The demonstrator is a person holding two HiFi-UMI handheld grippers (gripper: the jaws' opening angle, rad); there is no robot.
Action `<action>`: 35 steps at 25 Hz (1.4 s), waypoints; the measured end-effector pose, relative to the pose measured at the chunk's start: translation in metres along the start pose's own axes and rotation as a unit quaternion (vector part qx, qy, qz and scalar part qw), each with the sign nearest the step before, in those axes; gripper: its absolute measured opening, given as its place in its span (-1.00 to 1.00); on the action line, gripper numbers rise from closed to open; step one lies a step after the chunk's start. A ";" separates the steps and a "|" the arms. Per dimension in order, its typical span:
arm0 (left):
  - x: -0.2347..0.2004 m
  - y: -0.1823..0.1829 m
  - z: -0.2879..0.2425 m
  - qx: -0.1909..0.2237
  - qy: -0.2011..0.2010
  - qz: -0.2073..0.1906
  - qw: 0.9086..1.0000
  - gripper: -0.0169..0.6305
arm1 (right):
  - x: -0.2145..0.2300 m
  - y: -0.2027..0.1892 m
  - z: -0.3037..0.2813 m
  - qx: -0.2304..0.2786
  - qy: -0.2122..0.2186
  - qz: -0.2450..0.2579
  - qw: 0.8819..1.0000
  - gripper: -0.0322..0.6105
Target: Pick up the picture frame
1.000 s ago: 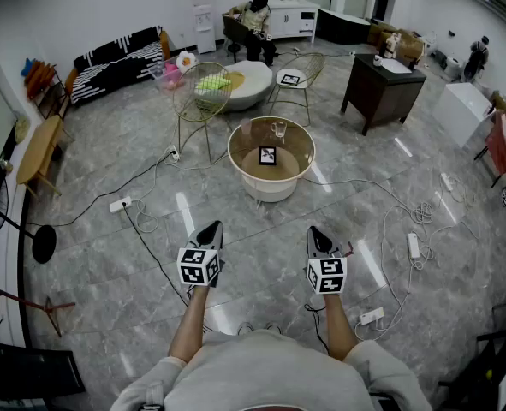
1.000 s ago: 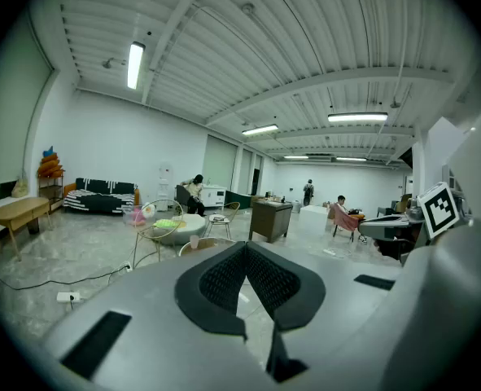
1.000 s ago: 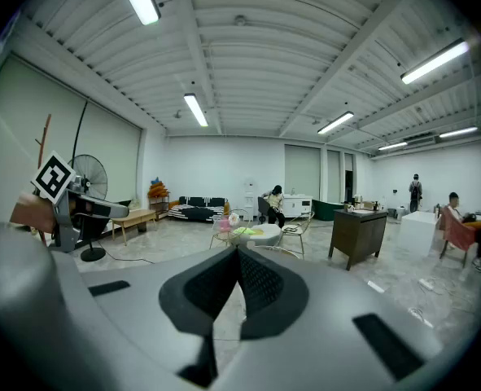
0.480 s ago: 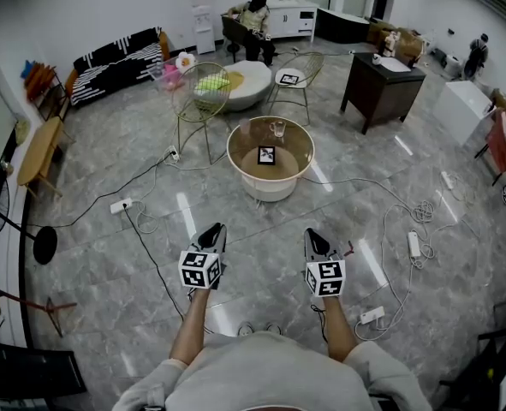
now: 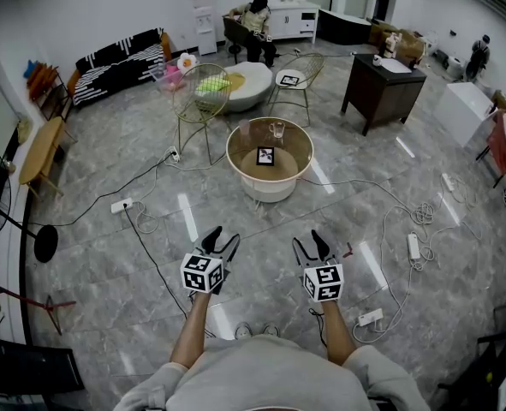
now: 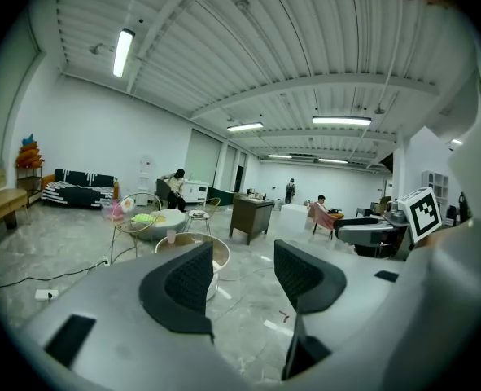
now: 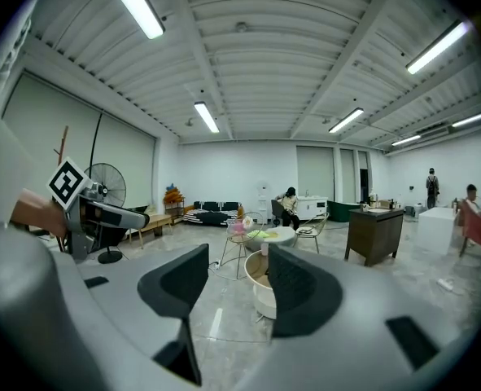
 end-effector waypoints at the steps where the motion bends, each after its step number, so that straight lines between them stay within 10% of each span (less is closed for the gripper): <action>1: 0.002 -0.002 -0.001 0.000 0.002 0.002 1.000 -0.25 | 0.001 -0.003 0.002 -0.001 0.001 -0.001 1.000 -0.19; 35: -0.056 0.027 -0.131 -0.004 0.013 0.021 1.000 -0.26 | 0.064 -0.017 -0.130 -0.025 0.012 0.016 0.999 -0.22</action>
Point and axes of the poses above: the fingertips, and each gripper's own axes: z backward along the fingers, x to its right, y out of its top, the point moved 2 cm from there along z, backward along the fingers, and after that the axes turned 14 degrees about z, right-handed, at the moved point
